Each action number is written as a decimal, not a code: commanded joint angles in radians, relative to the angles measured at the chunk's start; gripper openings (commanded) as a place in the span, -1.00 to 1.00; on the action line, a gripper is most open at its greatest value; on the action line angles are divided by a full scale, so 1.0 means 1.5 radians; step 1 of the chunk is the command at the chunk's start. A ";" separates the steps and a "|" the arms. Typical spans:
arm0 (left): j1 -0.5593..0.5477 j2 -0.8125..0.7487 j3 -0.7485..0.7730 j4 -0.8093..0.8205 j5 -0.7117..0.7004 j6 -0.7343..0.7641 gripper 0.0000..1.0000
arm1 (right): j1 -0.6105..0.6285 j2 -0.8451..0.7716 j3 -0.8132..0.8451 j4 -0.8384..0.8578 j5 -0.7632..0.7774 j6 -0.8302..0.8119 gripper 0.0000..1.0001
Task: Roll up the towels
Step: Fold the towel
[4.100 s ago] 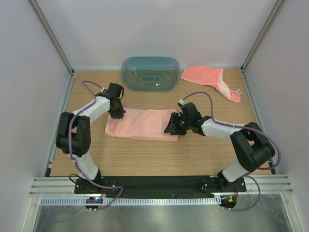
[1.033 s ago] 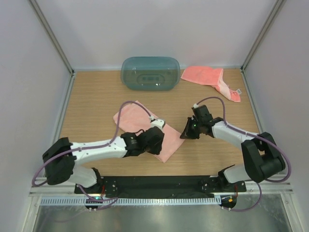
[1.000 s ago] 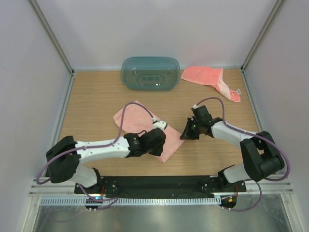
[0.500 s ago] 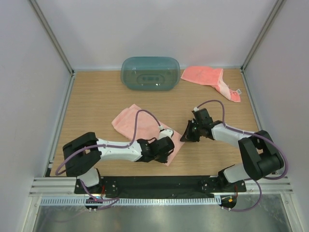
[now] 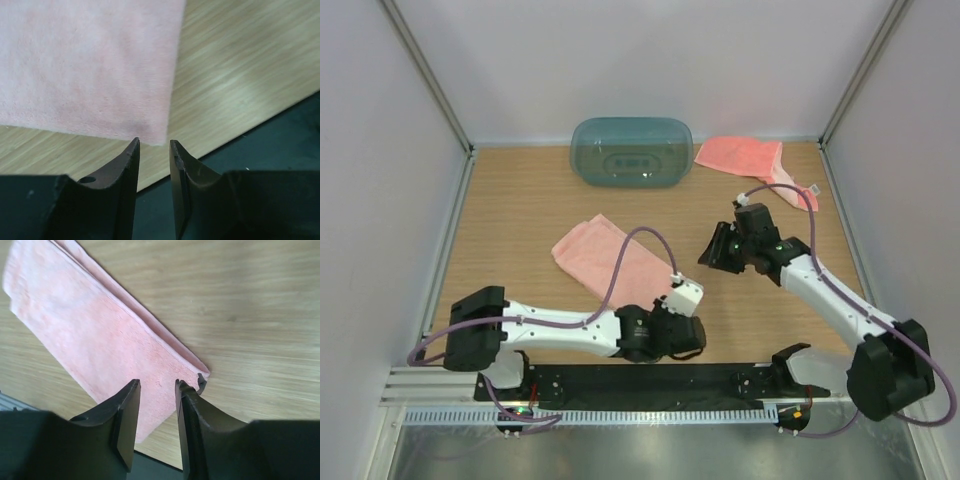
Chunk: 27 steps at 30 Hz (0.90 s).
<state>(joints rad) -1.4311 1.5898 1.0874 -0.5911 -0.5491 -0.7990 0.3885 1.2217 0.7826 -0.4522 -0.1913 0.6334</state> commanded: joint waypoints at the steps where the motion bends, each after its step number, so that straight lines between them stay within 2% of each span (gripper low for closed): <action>1: -0.090 0.042 0.071 -0.107 -0.169 0.011 -0.38 | -0.003 -0.086 0.047 -0.089 0.098 0.003 -0.17; 5: -0.132 0.155 0.168 -0.165 -0.183 -0.006 -0.39 | -0.002 -0.155 0.049 -0.133 0.165 0.017 -0.05; 6: -0.140 0.200 0.179 -0.175 -0.183 -0.012 -0.39 | -0.002 -0.165 0.048 -0.145 0.171 0.019 -0.02; 10: -0.148 0.260 0.208 -0.197 -0.184 -0.034 -0.38 | -0.002 -0.203 0.047 -0.178 0.175 0.017 0.13; 17: -0.149 0.254 0.200 -0.198 -0.217 -0.032 -0.22 | -0.003 -0.238 0.036 -0.201 0.176 0.010 0.16; 22: -0.149 0.272 0.200 -0.204 -0.218 -0.007 0.00 | -0.002 -0.234 0.035 -0.189 0.171 0.017 0.17; 27: -0.146 0.290 0.188 -0.209 -0.228 -0.009 0.09 | -0.002 -0.223 0.038 -0.184 0.167 0.015 0.17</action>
<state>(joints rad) -1.6520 2.0148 1.3701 -0.8948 -0.8276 -0.8047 0.3885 0.8837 0.8337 -0.7429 0.0505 0.6529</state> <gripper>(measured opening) 0.541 0.582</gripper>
